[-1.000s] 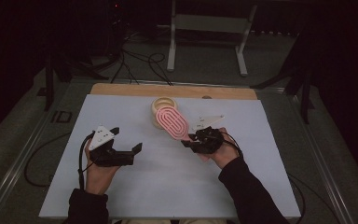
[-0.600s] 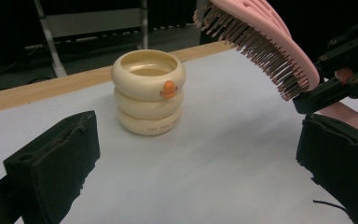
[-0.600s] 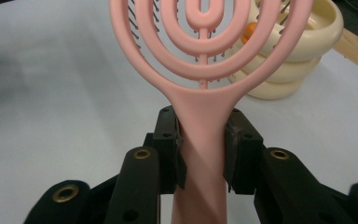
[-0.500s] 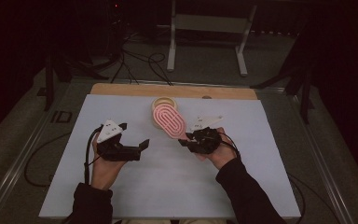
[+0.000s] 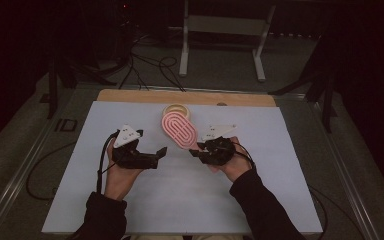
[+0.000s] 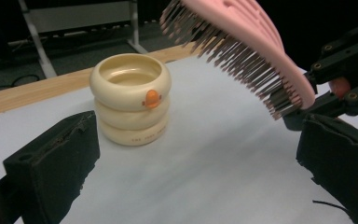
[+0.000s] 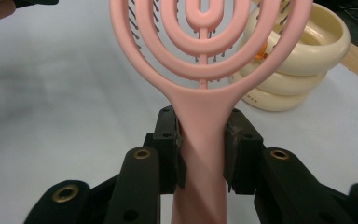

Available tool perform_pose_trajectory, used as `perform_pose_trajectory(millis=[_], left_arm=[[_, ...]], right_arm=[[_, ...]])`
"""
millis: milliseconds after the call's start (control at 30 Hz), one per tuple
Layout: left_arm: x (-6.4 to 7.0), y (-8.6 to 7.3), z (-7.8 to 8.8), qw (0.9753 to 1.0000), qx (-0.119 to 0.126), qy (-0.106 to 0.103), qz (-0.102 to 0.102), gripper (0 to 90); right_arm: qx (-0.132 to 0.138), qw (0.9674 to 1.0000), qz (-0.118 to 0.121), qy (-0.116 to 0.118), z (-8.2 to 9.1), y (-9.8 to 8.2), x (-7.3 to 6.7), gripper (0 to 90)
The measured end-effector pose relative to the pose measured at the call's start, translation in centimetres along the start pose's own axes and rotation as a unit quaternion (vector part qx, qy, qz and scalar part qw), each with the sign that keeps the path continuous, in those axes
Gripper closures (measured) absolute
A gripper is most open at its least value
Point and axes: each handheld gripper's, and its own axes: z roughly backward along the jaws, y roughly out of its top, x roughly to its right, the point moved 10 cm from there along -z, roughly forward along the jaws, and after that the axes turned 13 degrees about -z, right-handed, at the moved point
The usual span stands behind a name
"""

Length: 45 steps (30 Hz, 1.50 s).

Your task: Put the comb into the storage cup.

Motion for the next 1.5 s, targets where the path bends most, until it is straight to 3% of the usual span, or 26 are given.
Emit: perform_pose_trajectory(millis=[1133, 1500], left_arm=[[2.2, 2.2, -2.6, 0.9994, 0.002, -0.034, 0.006, 0.1], [2.4, 2.9, -3.3, 0.9987, 0.011, -0.042, 0.027, 0.1]], right_arm=[[0.018, 0.9998, 0.01, 0.007, 0.1, 0.4, -0.9, 69.9], [0.024, 0.9996, 0.011, 0.013, 0.1, 0.5, -1.4, 69.9]])
